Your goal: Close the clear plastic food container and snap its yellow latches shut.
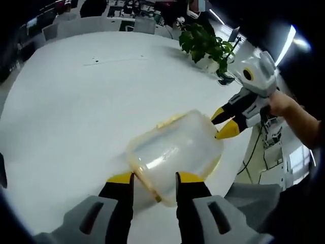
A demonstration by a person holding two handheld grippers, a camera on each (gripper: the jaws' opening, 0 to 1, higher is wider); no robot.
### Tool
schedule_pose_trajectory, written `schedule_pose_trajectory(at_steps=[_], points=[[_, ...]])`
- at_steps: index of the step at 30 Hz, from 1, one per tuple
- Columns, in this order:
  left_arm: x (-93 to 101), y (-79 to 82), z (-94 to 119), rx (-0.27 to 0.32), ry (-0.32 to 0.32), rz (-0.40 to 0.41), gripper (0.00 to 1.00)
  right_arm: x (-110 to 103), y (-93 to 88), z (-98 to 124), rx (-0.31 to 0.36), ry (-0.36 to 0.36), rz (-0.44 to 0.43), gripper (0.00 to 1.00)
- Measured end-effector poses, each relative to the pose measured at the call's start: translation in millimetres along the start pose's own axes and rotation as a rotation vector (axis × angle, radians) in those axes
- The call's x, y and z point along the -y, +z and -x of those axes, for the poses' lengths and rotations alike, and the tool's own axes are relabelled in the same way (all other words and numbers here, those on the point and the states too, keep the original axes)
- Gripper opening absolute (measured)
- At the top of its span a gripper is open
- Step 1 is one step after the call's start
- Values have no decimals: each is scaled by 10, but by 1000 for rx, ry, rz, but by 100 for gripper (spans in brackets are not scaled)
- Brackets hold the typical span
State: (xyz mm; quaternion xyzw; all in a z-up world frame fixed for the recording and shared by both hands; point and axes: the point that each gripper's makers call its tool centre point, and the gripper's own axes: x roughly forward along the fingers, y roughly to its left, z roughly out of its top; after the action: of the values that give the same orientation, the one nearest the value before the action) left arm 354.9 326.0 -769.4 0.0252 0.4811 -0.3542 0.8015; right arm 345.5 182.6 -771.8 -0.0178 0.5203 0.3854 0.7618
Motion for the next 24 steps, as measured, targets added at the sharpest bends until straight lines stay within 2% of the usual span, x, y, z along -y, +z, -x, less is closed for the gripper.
schedule_pose_trajectory(at_steps=[5,7,8,10,11,12,17,19,21,24], points=[[-29,43,27,10,14,-139,33,-37,-28,21,8,0,92,25],[-11,61,41,22,5,-162,34,-26,-42,52,3,-11,171,25],[8,80,59,29,-4,-196,35,3,-27,69,10,-29,193,25],[10,120,90,54,-3,-215,37,17,-9,104,24,-35,224,25],[18,152,101,70,-10,-233,37,7,32,115,46,-27,252,25],[77,229,115,115,-41,-276,38,-39,118,135,107,-5,312,25],[242,265,127,143,-105,-339,37,-137,161,181,160,39,349,25],[269,274,108,144,-106,-400,37,-209,224,190,208,66,371,25],[313,271,99,145,-116,-415,36,-265,291,198,259,85,394,25],[323,277,88,140,-122,-416,36,-276,288,190,258,88,391,27]])
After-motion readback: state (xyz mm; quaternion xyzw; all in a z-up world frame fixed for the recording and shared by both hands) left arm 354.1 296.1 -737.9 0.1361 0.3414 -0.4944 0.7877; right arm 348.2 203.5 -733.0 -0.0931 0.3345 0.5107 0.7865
